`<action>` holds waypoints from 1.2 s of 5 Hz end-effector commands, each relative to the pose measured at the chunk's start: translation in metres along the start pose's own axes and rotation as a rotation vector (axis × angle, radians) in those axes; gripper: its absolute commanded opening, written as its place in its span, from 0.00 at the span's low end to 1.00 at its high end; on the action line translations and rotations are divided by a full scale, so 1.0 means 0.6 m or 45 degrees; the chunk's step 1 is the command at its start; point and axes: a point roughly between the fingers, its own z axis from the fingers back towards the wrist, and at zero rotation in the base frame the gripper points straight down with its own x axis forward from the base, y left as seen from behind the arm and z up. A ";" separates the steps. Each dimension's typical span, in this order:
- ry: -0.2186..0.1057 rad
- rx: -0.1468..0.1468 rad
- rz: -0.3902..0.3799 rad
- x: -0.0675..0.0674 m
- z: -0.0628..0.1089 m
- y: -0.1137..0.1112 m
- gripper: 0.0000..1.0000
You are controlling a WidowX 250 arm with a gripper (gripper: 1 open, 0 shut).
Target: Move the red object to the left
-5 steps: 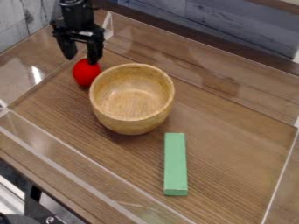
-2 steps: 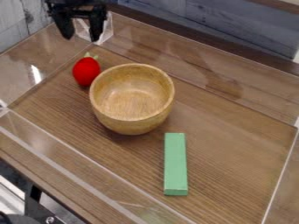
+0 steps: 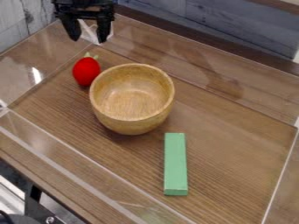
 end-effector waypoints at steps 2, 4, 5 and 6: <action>-0.113 -0.013 -0.088 0.016 0.086 -0.021 1.00; -0.099 0.003 -0.040 0.025 0.104 -0.042 1.00; -0.086 0.003 -0.068 0.042 0.092 -0.044 1.00; -0.071 0.019 -0.093 0.065 0.065 -0.039 0.00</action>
